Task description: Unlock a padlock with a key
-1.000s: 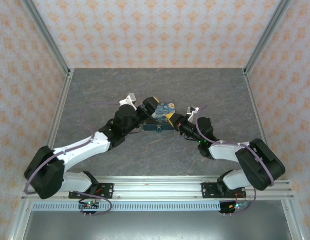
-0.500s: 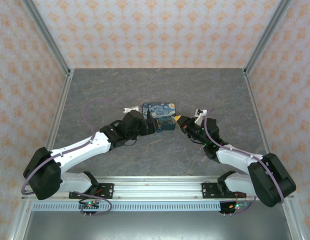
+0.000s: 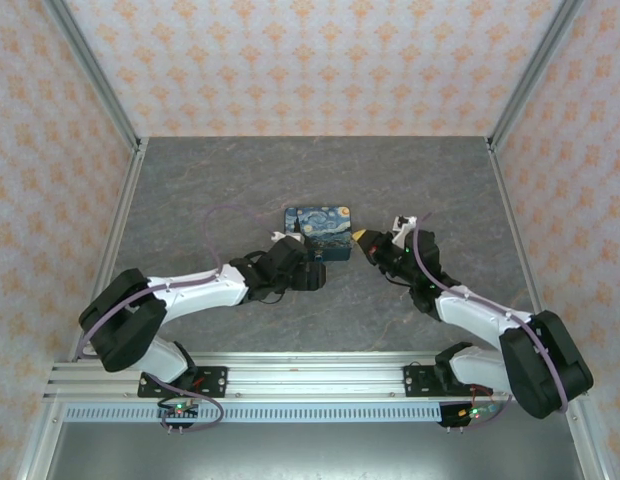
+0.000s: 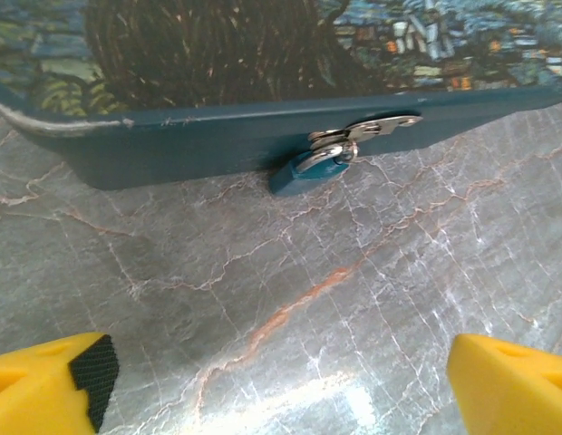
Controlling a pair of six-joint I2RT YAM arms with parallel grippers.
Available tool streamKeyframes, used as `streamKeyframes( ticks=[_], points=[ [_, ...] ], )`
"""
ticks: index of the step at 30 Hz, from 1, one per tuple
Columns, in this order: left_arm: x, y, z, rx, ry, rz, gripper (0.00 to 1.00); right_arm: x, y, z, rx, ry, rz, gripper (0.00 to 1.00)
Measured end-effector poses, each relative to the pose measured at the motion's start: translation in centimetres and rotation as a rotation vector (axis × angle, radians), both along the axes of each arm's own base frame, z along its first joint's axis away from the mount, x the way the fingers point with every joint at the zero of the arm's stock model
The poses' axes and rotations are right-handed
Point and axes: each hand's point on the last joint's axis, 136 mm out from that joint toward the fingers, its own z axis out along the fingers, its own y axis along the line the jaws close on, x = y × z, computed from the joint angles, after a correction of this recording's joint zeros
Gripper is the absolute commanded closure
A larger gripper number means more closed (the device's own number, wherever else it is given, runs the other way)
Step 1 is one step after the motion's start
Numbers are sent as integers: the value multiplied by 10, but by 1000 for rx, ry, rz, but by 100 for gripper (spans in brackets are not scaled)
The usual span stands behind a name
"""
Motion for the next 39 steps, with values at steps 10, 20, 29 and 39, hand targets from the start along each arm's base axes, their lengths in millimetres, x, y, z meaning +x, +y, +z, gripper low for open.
streamKeyframes(
  ticks=[10,20,29,39],
  points=[
    [-3,1,-21,37,-3,-25,7,11,15,-18,-17,72,56,100],
    [10,-9,-13,10,-83,-56,15,15,19,-37,-33,121,66,100],
    [24,-9,-31,-15,-85,-35,21,26,25,-43,-38,140,65,100],
    [47,-15,-33,-55,-114,-23,25,53,31,-37,-28,114,49,100]
  ],
)
